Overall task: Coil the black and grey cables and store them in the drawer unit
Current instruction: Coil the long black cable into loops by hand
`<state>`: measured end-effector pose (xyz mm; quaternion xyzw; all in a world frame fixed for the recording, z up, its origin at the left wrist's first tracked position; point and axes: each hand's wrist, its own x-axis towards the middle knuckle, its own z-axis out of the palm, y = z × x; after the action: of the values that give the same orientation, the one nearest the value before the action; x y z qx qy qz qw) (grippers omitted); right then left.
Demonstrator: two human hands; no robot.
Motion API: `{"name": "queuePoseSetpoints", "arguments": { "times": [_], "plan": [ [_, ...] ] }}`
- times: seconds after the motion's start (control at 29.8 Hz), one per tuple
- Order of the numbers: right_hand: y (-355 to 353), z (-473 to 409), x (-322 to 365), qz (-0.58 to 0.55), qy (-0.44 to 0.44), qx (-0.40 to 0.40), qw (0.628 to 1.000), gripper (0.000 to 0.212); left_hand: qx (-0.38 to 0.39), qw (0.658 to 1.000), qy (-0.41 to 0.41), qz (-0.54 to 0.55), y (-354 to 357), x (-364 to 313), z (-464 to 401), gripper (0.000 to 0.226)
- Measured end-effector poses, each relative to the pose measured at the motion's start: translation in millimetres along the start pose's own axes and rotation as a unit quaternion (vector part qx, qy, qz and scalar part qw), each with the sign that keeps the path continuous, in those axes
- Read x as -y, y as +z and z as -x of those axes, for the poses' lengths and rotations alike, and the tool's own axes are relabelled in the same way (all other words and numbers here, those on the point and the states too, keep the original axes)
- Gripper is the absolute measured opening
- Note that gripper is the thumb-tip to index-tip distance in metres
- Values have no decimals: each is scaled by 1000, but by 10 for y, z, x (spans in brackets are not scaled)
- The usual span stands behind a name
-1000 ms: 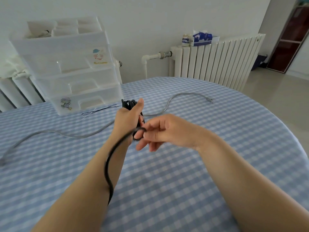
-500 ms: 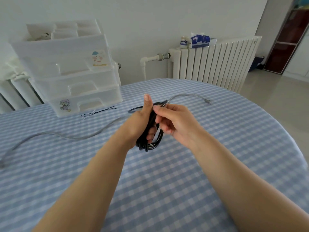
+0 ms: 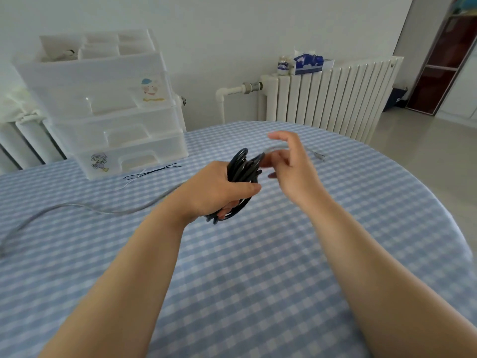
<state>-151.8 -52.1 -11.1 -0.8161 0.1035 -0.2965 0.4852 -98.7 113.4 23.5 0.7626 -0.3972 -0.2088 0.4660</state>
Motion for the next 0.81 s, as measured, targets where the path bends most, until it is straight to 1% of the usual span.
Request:
{"name": "queuePoseSetpoints", "arguments": {
  "times": [0.03, 0.07, 0.13, 0.17, 0.24, 0.3, 0.37, 0.4, 0.47, 0.54, 0.57, 0.6, 0.64, 0.74, 0.77, 0.81],
  "plan": [
    [-9, -9, -31, 11, -16, 30, 999, 34, 8, 1000, 12, 3, -12, -15, 12, 41],
    [-2, -19, -53, 10, -20, 49, 999, 39, 21, 999, 26, 7, -25, -26, 25, 44],
    [24, -41, -56, -25, -8, 63, 998, 41, 42, 998, 48, 23, -49, -26, 45, 46],
    [29, -44, -39, -46, -2, 63, 997, 37, 41, 997, 54, 36, -63, -20, 48, 45],
    [25, -49, -5, -60, 5, 54, 997, 20, 31, 994, 62, 84, -97, 1, 44, 46],
    [24, -36, 21, -26, -17, 22, 999, 11, 31, 984, 81, 158, -132, 27, 45, 44],
    [30, -2, 35, 12, -54, -28, 998, 13, 49, 960, 87, 261, -162, 43, 34, 35],
    [34, 6, 29, 21, -68, -51, 996, 15, 60, 942, 81, 320, -184, 46, 27, 31],
    [5, 2, 11, 28, -76, -68, 994, 18, 79, 888, 90, 444, -243, 57, 14, 28],
    [-31, -7, 9, 7, -63, -34, 997, 18, 78, 828, 117, 543, -340, 65, 19, 24],
    [-36, 1, 11, -12, -55, -7, 998, 18, 70, 807, 125, 573, -389, 72, 25, 23],
    [-32, 13, 24, -22, -46, 26, 998, 20, 59, 796, 128, 589, -425, 72, 29, 22],
    [-12, 34, 47, -18, -35, 71, 997, 23, 41, 792, 126, 595, -442, 65, 37, 21],
    [103, 135, 113, 39, 3, 224, 974, 38, -42, 790, 95, 604, -411, 41, 28, 21],
    [155, 169, 124, 62, 7, 252, 966, 42, -78, 783, 84, 611, -396, 32, 21, 21],
    [202, 196, 128, 91, 1, 261, 961, 42, -118, 773, 76, 619, -387, 33, 8, 23]
  ]
}}
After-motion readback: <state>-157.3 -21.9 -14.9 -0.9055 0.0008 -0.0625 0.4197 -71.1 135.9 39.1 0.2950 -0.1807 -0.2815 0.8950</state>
